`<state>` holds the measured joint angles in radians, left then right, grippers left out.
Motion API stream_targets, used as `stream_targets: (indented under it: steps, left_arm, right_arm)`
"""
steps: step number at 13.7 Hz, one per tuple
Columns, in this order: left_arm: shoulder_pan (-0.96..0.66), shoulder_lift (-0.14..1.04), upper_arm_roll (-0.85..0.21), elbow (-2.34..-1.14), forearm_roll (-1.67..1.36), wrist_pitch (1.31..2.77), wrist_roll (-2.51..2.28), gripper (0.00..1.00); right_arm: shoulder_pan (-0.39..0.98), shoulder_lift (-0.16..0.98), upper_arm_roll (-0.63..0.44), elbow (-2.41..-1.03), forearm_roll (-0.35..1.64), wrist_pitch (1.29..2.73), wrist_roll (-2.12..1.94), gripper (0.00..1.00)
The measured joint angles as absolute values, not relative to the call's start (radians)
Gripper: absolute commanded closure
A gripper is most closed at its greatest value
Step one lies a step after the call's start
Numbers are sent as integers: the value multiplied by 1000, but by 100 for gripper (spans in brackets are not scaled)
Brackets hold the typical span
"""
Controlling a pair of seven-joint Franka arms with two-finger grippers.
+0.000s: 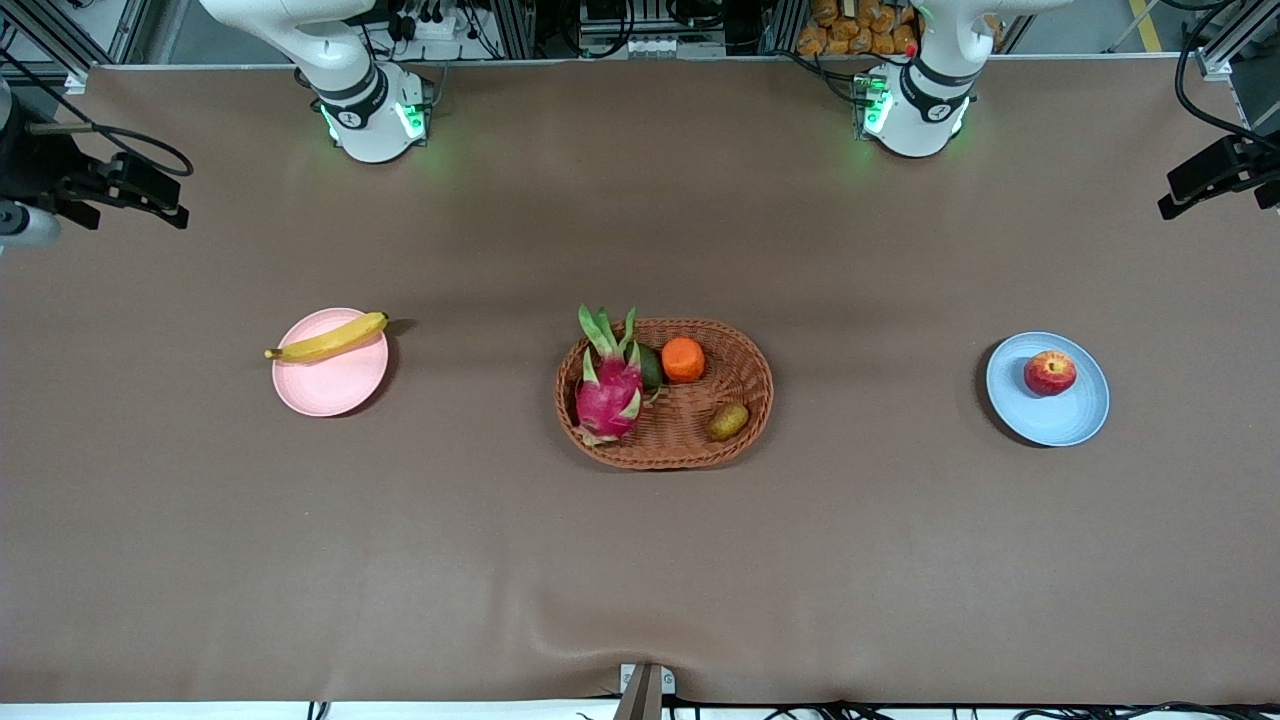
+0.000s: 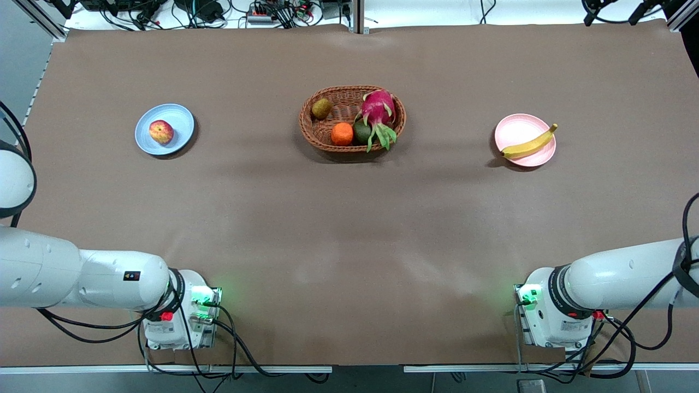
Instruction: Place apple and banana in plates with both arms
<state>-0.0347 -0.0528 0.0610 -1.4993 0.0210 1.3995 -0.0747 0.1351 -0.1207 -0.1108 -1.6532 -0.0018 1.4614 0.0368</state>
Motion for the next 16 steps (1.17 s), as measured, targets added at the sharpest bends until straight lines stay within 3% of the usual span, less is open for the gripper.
stream_targets:
  steps: [3, 16]
  left_arm:
    - [-35, -53, 61, -1499, 21, 1400, -75, 0]
    - [-34, -53, 61, -1499, 21, 1400, -75, 0]
  right_arm:
    - [132, -181, -114, -1734, -21, 1519, 37, 0]
    - [121, -180, -106, -1718, -54, 1542, 37, 0]
